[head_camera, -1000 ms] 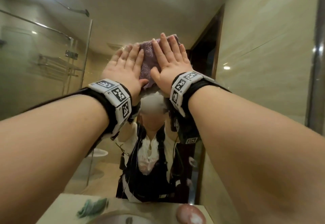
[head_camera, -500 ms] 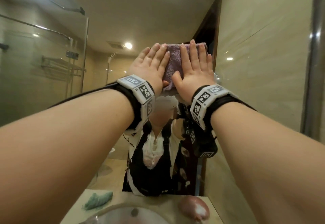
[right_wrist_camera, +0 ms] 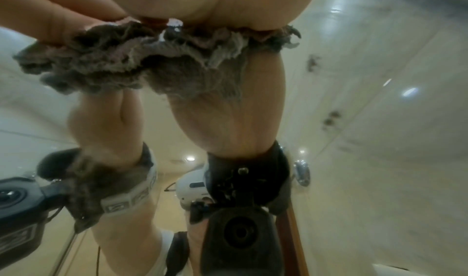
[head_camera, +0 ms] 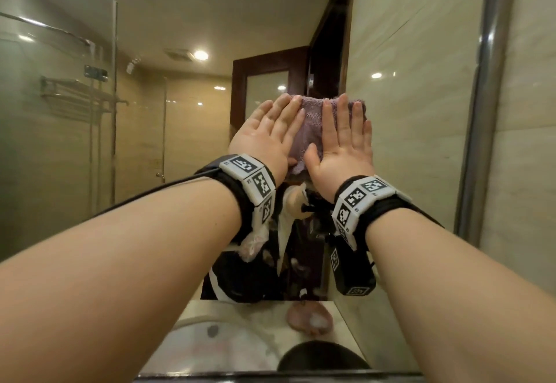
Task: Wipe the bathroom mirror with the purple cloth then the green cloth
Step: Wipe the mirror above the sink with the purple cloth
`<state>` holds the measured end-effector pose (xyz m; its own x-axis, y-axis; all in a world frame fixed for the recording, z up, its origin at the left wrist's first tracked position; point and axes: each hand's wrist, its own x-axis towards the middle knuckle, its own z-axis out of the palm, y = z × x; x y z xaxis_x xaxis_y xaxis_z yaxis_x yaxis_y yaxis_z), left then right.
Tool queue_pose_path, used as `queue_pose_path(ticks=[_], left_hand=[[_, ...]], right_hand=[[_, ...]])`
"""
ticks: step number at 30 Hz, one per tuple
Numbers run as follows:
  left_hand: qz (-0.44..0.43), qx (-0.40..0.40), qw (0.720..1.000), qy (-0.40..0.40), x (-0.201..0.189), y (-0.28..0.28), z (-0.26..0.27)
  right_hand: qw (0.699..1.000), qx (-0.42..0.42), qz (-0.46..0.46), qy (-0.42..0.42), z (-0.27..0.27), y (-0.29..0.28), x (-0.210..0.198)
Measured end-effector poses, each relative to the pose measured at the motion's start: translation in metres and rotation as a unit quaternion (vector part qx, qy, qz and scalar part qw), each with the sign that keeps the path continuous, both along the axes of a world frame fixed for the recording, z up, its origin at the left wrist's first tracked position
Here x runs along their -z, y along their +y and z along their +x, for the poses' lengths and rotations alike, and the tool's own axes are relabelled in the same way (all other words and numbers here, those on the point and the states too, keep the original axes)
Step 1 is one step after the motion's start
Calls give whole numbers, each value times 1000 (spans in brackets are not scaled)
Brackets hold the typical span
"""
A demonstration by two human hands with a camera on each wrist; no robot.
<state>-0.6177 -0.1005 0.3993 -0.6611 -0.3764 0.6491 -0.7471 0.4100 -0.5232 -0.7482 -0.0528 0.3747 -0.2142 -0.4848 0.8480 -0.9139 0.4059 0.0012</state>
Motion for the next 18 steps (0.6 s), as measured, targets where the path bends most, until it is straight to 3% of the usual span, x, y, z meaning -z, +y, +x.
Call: queue_pose_path(ticks=[11, 18], left_hand=[[-27, 41, 999, -23, 8, 47, -80], [-25, 115, 993, 2, 3, 70, -134]], right_hand=[[998, 48, 21, -32, -70, 55, 6], [995, 66, 8, -80, -107, 85, -3]])
